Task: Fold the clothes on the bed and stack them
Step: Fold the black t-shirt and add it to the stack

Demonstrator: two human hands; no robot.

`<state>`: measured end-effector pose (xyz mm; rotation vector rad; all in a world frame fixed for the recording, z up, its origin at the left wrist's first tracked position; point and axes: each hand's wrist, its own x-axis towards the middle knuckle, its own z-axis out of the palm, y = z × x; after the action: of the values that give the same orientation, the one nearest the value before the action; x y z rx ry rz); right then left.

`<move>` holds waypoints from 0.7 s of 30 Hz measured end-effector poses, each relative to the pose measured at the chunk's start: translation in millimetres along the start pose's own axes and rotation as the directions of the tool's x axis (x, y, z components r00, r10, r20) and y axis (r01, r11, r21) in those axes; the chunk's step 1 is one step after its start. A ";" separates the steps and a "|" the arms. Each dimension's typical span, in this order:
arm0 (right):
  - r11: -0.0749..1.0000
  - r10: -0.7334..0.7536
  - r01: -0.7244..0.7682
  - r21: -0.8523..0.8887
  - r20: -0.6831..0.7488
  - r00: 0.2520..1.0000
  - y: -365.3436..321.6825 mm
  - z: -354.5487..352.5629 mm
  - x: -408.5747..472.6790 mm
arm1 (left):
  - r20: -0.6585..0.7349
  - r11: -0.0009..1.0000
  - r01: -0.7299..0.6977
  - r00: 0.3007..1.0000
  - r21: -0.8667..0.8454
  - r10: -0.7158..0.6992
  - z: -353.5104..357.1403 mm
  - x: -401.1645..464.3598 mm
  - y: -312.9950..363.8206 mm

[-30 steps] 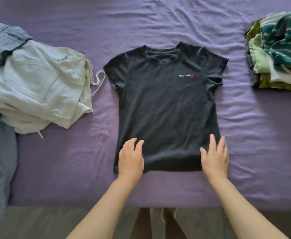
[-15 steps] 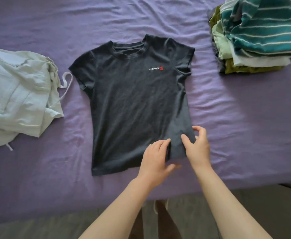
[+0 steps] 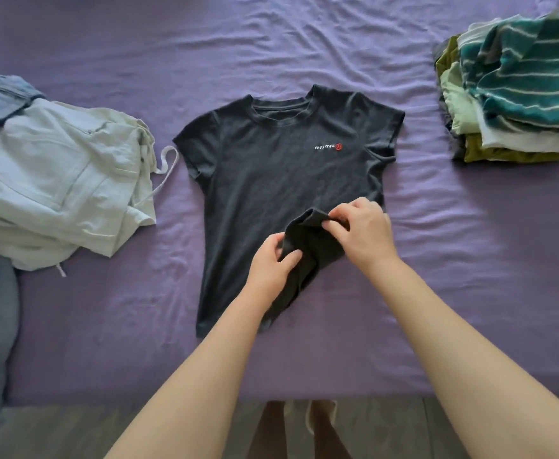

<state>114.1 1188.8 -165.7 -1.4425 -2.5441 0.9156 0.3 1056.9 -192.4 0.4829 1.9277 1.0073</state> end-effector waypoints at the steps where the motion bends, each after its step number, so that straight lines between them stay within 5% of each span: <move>1: 0.998 -0.023 0.021 -0.057 -0.022 1.000 -2.5 1.9 5.7 | 0.001 0.999 0.037 0.999 -0.032 -0.037 -1.2 -0.3 -2.7; 5: 0.998 -0.062 0.061 -0.021 -0.037 0.997 -5.2 2.3 24.8 | -0.066 1.000 0.015 0.998 -0.009 -0.015 -3.0 -7.2 -10.6; 8: 0.998 -0.059 0.058 -0.022 -0.040 0.997 -7.1 6.6 41.7 | -0.091 0.965 -0.112 0.987 0.236 0.136 -2.2 -12.7 -19.0; 12: 0.981 -0.130 0.138 -0.134 0.065 0.989 -3.3 22.9 54.0 | -0.311 0.918 -0.042 0.934 0.395 0.177 0.7 -25.4 -36.8; 17: 0.838 -0.468 0.536 -0.105 0.369 0.803 -0.9 51.1 38.0 | -0.352 0.805 0.105 0.926 0.584 0.135 5.7 -39.4 -57.0; 21: 0.723 -0.478 0.658 -0.211 0.535 0.697 -2.9 69.9 36.5 | -0.302 0.827 0.084 0.947 0.555 0.106 1.8 -40.4 -63.6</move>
<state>67.5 1184.9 -229.3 -0.3523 -3.3588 0.6986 27.0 993.2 -222.6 0.6925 2.5336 0.5177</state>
